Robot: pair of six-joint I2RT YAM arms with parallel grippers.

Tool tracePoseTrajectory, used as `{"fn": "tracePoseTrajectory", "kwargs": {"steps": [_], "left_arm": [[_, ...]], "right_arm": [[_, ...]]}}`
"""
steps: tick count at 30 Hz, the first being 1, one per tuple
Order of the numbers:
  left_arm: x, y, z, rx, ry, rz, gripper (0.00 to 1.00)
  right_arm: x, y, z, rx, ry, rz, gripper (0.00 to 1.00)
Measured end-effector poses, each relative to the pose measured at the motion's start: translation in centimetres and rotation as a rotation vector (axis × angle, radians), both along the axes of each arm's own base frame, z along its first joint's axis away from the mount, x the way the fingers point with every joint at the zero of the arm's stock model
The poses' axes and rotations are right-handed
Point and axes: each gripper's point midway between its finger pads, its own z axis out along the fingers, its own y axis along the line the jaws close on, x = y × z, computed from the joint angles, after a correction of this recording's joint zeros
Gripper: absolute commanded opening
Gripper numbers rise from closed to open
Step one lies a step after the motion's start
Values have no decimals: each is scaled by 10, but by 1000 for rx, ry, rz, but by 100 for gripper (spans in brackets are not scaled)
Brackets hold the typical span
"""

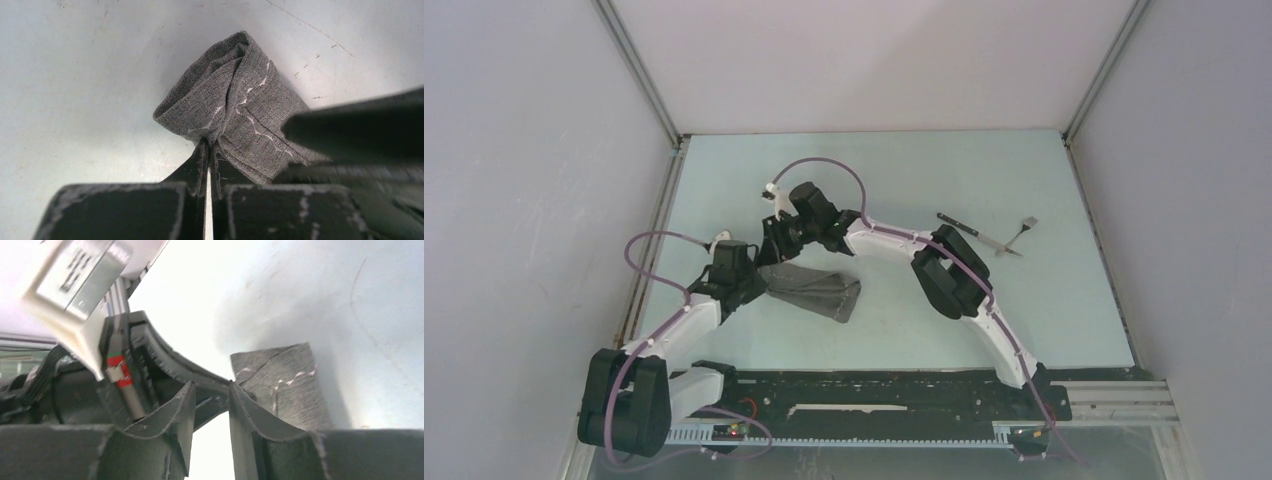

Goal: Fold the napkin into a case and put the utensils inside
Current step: Grasp the top corner of the smaller rectangle folded napkin from the folded napkin.

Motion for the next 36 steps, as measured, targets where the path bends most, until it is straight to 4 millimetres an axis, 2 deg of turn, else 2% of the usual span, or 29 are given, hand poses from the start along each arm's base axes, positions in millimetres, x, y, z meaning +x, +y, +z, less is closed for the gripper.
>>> {"fn": "tracePoseTrajectory", "kwargs": {"steps": [2, 4, 11, 15, 25, 29, 31, 32, 34, 36], "left_arm": [[0, 0, 1, -1, -5, 0, 0], [1, 0, 2, -2, -8, 1, 0], [1, 0, 3, -5, -13, 2, 0], [2, -1, 2, -6, -5, 6, 0], [11, -1, 8, 7, 27, 7, 0], [13, 1, 8, 20, 48, 11, 13], [12, 3, 8, 23, 56, 15, 25], [12, 4, 8, 21, 61, 21, 35], [10, 7, 8, 7, 75, 34, 50], [6, 13, 9, -20, 89, 64, 57]], "right_arm": [[10, 6, -2, -7, -29, -15, 38], [14, 5, -13, -30, -31, -25, 37], [7, -2, -68, -139, 19, -47, 26], [3, 4, -72, -108, 8, -57, 21], [0, 16, -73, -8, -13, -81, 19], [2, 20, -73, 7, 16, -93, 21], [4, 20, -74, 3, 23, -107, 22], [4, 20, -74, 2, 28, -114, 22], [6, 20, -75, -2, 35, -133, 23], [6, 20, -76, 3, 41, -146, 24]]}}
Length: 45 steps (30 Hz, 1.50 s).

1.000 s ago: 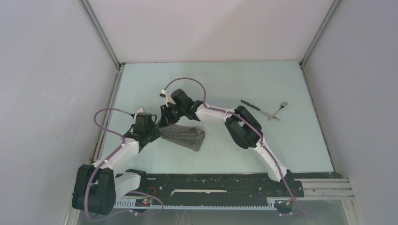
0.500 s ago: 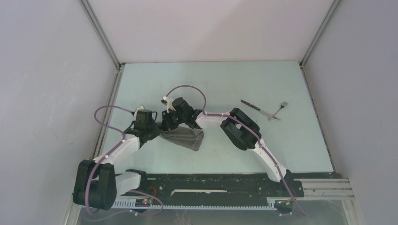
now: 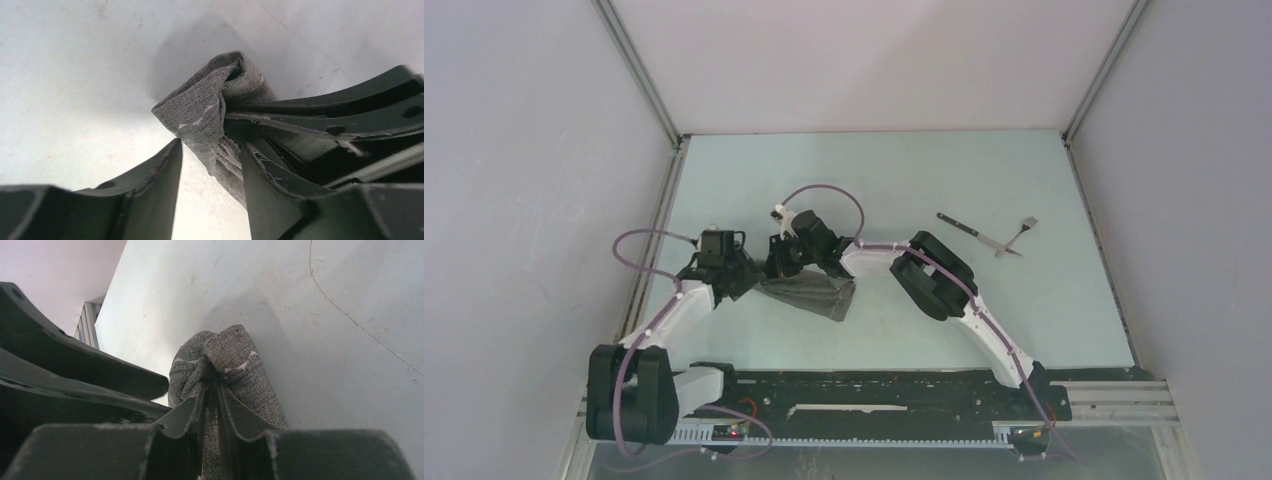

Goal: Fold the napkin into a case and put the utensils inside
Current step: Grasp the top corner of the smaller rectangle folded napkin from the folded napkin.

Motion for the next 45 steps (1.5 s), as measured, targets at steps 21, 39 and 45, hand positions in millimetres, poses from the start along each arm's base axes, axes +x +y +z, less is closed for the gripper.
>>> {"fn": "tracePoseTrajectory", "kwargs": {"steps": [21, 39, 45], "left_arm": [[-14, 21, -21, -192, 39, 159, 26], [0, 33, 5, -156, -84, 183, 23], [12, 29, -6, -191, -27, 175, 18]], "right_arm": [[-5, 7, 5, -56, -81, -46, 32], [-1, 10, 0, -131, -134, -110, 3], [-2, 11, 1, -130, -134, -107, 3]]}}
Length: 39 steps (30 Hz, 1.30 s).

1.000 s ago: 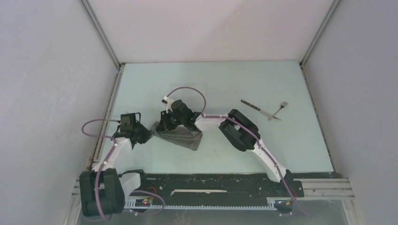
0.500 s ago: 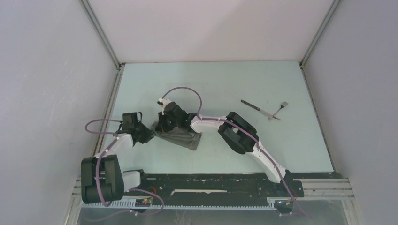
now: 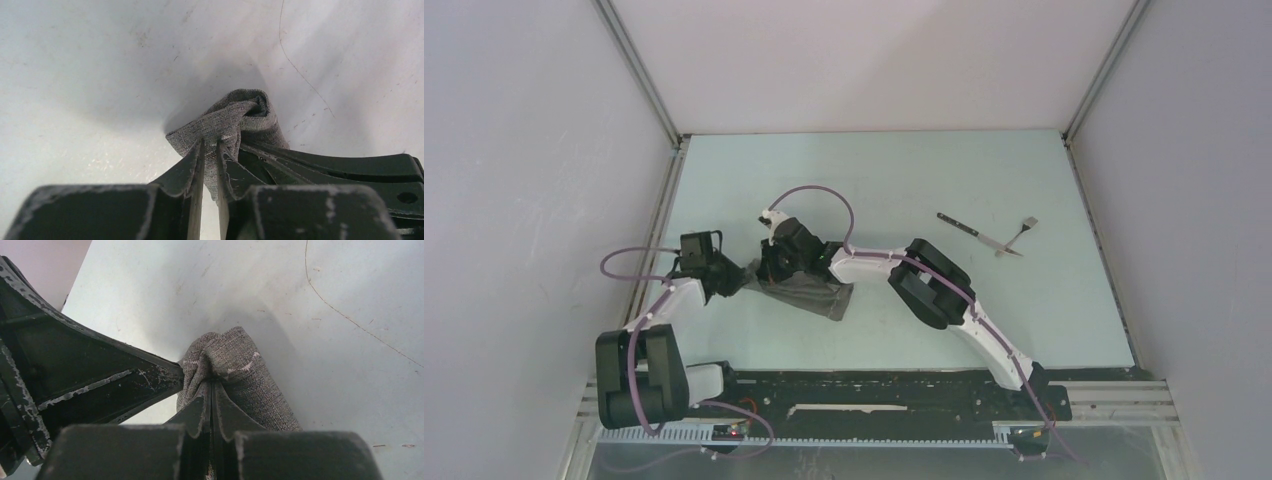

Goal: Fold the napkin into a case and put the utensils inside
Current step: Grasp the top corner of the smaller rectangle folded napkin from the folded napkin.

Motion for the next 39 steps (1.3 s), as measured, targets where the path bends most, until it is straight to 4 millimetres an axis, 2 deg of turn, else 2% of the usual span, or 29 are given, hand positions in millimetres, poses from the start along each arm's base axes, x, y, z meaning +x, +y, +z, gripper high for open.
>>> {"fn": "tracePoseTrajectory", "kwargs": {"steps": [7, 10, 15, 20, 23, 27, 32, 39], "left_arm": [[9, -6, -3, -23, -18, -21, 15], [13, -7, -4, -19, -22, -18, 16], [4, -8, 9, 7, -72, -20, 34], [-6, -12, 24, 14, -108, -34, 36], [-17, -14, 18, 21, -66, -49, 34], [-25, -16, 10, 23, -17, -62, 26], [-31, -23, -4, 29, 45, -99, 24], [-32, -23, -9, 53, 62, -109, 3]], "right_arm": [[-1, 1, 1, 7, 2, 5, 1], [0, 0, 1, 12, 9, 11, 2], [-3, -1, 0, 48, 24, 40, 13], [-6, -6, 1, 122, 80, 87, 19], [-9, -9, 2, 143, 106, 115, 20], [-13, -9, 3, 149, 122, 140, 19], [-16, -10, 3, 143, 135, 152, 15], [-18, -10, 2, 127, 147, 157, 4]]}}
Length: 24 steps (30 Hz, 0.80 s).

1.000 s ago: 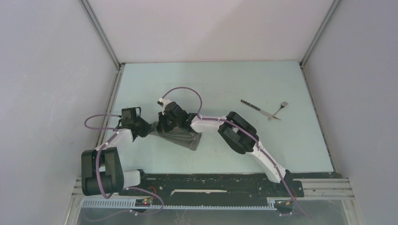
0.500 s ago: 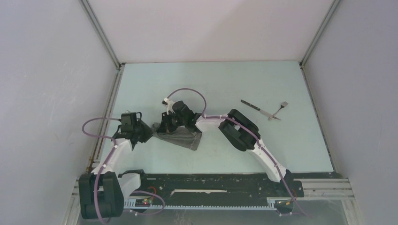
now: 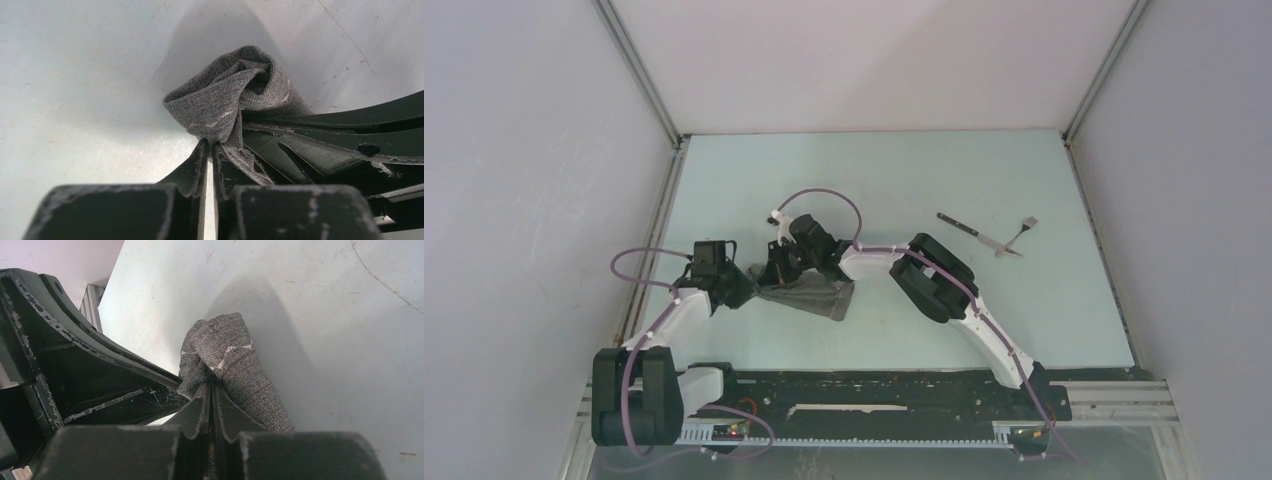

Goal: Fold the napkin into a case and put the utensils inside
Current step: Grasp the top corner of the smaller rectangle folded napkin from the folded napkin.

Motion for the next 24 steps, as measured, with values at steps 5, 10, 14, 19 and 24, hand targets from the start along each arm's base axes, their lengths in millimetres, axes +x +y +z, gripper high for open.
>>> {"fn": "tracePoseTrajectory", "kwargs": {"steps": [5, 10, 14, 19, 24], "left_arm": [[2, 2, 4, 15, -9, -2, 0], [6, 2, 11, 25, -23, -28, 17], [7, 1, 23, 26, -68, -33, 30], [11, 0, 36, 23, -125, -36, 24], [7, 2, 24, 29, -70, -22, 26]], "right_arm": [[-3, 1, 0, 0, -15, 18, 1], [-6, 3, -1, 0, -46, 35, 1], [-6, 3, -1, 1, -48, 38, 1], [-6, 2, -1, 2, -46, 40, 1], [-6, 2, -1, 2, -45, 41, 0]]}}
